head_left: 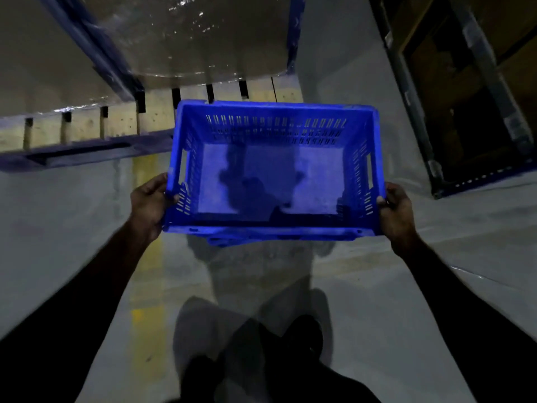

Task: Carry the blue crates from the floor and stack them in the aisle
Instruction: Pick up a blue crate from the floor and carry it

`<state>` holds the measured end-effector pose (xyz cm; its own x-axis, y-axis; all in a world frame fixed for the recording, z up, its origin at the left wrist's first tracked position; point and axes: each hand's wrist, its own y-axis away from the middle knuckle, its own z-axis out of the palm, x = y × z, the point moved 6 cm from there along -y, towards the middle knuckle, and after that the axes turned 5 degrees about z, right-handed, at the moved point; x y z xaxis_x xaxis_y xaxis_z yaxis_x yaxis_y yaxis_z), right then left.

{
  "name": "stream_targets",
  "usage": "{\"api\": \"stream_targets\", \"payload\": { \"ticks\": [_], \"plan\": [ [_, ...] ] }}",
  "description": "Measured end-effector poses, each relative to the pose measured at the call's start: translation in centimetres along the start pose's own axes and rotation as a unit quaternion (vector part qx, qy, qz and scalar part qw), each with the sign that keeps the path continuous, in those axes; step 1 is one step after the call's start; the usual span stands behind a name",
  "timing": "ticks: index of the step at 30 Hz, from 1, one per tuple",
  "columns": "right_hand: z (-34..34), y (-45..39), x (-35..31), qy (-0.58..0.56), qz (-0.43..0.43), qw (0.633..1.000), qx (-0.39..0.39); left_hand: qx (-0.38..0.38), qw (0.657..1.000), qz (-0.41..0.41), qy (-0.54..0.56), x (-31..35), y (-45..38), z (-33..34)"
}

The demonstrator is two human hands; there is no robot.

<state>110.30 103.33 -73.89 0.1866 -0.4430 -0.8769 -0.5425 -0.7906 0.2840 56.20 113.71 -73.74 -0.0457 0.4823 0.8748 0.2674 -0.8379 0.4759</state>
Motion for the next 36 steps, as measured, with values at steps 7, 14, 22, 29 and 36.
{"api": "stream_targets", "payload": {
  "ticks": [7, 14, 22, 29, 36],
  "plan": [
    [0.8, 2.9, 1.2, -0.014, -0.058, 0.998, 0.031, 0.011, 0.991, 0.129, -0.030, -1.0, 2.1, 1.0],
    [1.5, 4.4, 2.8, -0.141, -0.077, 0.984, 0.081, -0.069, 0.973, 0.215, 0.047, -4.7, 1.2, -0.2],
    [2.8, 7.1, 5.5, -0.202, -0.163, 0.964, 0.051, -0.102, 0.932, 0.325, 0.124, -8.7, 3.1, -0.3],
    [4.0, 7.6, 10.7, -0.067, -0.215, 0.973, 0.054, -0.123, 0.915, 0.383, -0.022, -12.5, 3.2, -0.6],
    [4.6, 8.2, 14.5, 0.050, -0.164, 0.976, 0.137, -0.008, 0.905, 0.353, -0.236, -16.2, 2.1, -2.1]
  ]
}}
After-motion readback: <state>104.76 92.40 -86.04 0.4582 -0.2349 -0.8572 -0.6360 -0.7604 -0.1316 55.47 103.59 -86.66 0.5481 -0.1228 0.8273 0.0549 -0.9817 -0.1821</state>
